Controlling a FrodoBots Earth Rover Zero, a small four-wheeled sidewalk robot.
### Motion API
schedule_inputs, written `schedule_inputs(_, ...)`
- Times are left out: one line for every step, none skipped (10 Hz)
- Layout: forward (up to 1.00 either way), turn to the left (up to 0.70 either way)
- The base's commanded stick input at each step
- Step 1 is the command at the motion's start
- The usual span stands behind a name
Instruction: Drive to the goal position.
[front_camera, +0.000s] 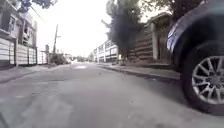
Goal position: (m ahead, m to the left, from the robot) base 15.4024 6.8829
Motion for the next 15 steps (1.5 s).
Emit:
schedule_inputs(0.94, -0.01)
schedule_inputs(0.92, -0.01)
schedule_inputs(0.91, -0.01)
schedule_inputs(0.91, -0.01)
schedule_inputs(0.89, -0.01)
schedule_inputs(0.86, -0.01)
schedule_inputs(0.86, -0.01)
schedule_inputs(0.86, -0.01)
schedule_inputs(0.86, -0.01)
schedule_inputs(0.86, -0.01)
schedule_inputs(0.86, -0.01)
schedule_inputs(0.86, 0.01)
schedule_inputs(0.86, 0.08)
schedule_inputs(0.86, 0.33)
schedule_inputs(0.86, 0.33)
